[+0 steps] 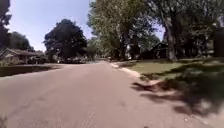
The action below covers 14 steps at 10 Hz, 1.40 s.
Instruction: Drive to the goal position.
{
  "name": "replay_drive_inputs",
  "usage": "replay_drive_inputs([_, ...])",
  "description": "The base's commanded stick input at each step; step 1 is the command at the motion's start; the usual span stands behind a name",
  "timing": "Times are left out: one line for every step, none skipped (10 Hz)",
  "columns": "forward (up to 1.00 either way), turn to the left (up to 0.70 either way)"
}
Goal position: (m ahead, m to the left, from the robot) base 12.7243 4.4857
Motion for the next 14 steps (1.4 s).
replay_drive_inputs([0.5,0.0])
replay_drive_inputs([0.5,0.0])
replay_drive_inputs([0.5,0.0])
replay_drive_inputs([0.5,0.0])
replay_drive_inputs([0.5,0.0])
replay_drive_inputs([0.5,0.0])
replay_drive_inputs([0.5,0.0])
replay_drive_inputs([0.5,0.0])
replay_drive_inputs([0.5,0.0])
replay_drive_inputs([0.5,0.0])
replay_drive_inputs([0.5,0.0])
replay_drive_inputs([0.5,0.0])
replay_drive_inputs([0.5,0.0])
replay_drive_inputs([0.5,0.0])
